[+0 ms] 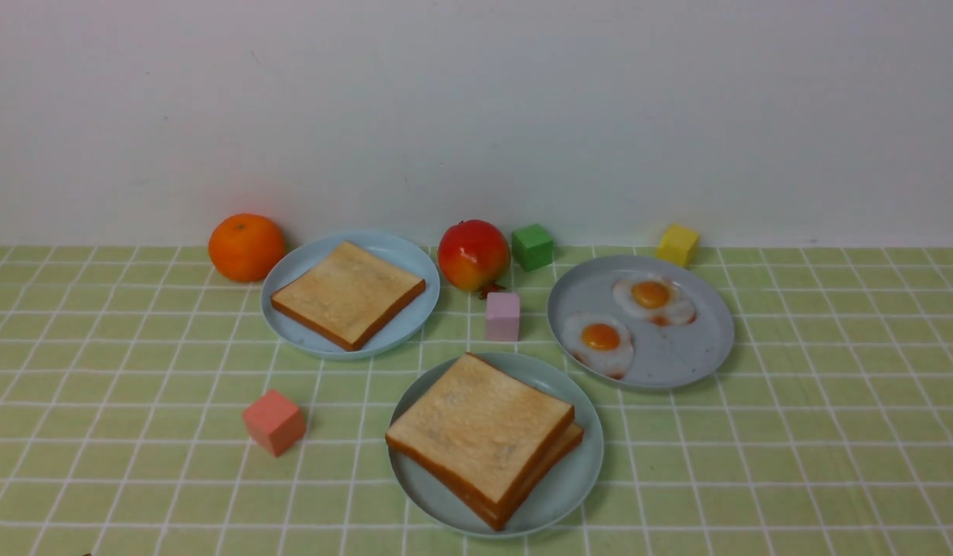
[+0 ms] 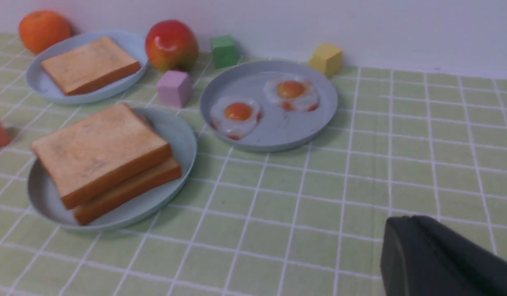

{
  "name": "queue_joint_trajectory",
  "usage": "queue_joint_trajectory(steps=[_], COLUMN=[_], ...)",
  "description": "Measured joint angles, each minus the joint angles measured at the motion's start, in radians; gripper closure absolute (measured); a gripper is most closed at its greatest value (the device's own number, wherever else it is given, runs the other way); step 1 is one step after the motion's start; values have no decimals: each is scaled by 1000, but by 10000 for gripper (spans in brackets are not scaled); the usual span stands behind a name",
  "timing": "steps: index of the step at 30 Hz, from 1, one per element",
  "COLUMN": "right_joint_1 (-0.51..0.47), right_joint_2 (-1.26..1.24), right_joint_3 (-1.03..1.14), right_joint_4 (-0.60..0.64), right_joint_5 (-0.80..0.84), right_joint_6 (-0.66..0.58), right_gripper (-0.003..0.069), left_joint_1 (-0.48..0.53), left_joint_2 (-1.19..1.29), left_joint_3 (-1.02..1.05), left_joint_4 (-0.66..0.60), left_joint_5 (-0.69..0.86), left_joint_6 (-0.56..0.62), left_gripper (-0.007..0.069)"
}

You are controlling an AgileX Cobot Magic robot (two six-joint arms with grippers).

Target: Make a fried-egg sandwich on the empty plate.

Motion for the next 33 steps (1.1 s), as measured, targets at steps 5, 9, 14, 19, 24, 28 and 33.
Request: queue_joint_trajectory(steps=[5,9,14,19,24,28,33], right_joint_1=[-27,-29,-41,-95,-105,-105,-105], right_joint_2=[-150,-170,-170,-170,-170,-170,-170], right_joint_3=[134,214,318,320,319,314,312], right_joint_4=[21,-9,-78,-159,-165,-163,-161], right_joint_5=[-113,-161,-201,-192,-160,-133,-125], right_joint_6=[-2,23,168,241,250,266,281], right_gripper=[654,655,655,655,655,655,655], left_joint_1=[0,0,0,0,0,0,0], left_joint_2=[0,0,0,0,0,0,0], left_joint_3=[0,0,0,0,0,0,0], left_joint_4=[0,0,0,0,0,0,0], left_joint_5=[0,0,1,1,1,1,1], left_joint_6=[0,0,0,0,0,0,0], left_gripper=[637,637,634,634,634,634,627])
